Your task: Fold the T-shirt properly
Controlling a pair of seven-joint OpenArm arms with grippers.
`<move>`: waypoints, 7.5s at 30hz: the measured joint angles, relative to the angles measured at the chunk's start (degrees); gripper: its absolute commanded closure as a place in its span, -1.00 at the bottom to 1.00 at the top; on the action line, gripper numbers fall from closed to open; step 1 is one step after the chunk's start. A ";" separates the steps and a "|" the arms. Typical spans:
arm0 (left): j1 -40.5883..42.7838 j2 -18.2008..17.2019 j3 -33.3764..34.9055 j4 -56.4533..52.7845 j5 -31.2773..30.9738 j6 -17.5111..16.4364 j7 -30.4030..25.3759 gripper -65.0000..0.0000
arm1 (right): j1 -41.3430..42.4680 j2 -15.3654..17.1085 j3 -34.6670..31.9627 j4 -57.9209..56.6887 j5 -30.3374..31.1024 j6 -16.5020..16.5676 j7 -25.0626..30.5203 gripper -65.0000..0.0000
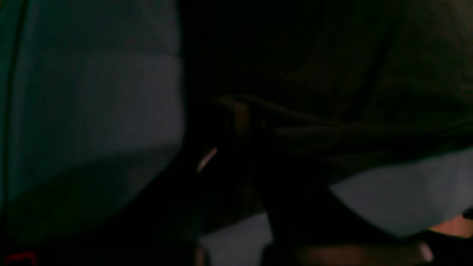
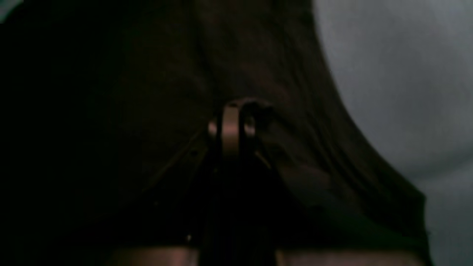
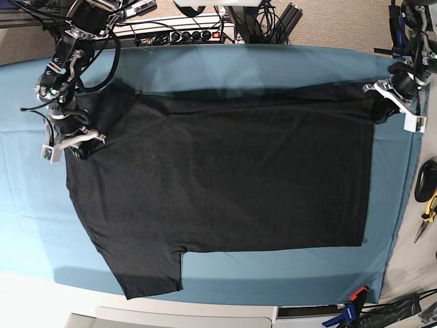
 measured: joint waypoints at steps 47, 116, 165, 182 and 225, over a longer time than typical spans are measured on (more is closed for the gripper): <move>0.15 -0.59 0.00 6.93 8.94 2.99 9.09 0.01 | -3.85 0.63 27.21 8.11 15.85 1.46 -13.05 0.09; -2.29 0.94 -1.22 -12.63 -12.35 -3.72 15.96 1.00 | -4.39 5.81 26.64 -18.82 33.83 11.13 -22.73 1.00; 11.67 -2.84 -9.01 -12.61 -21.44 -9.90 21.38 0.09 | -21.29 15.54 26.51 -18.43 40.30 14.58 -21.62 0.25; 11.85 -2.99 -18.40 5.14 -11.80 -8.63 19.15 0.09 | -20.63 15.54 32.96 -3.13 40.41 14.58 -22.93 0.25; -46.25 -13.49 22.77 -31.89 7.61 1.86 6.86 0.13 | 38.80 5.84 0.96 -44.26 -4.39 7.02 -2.12 0.25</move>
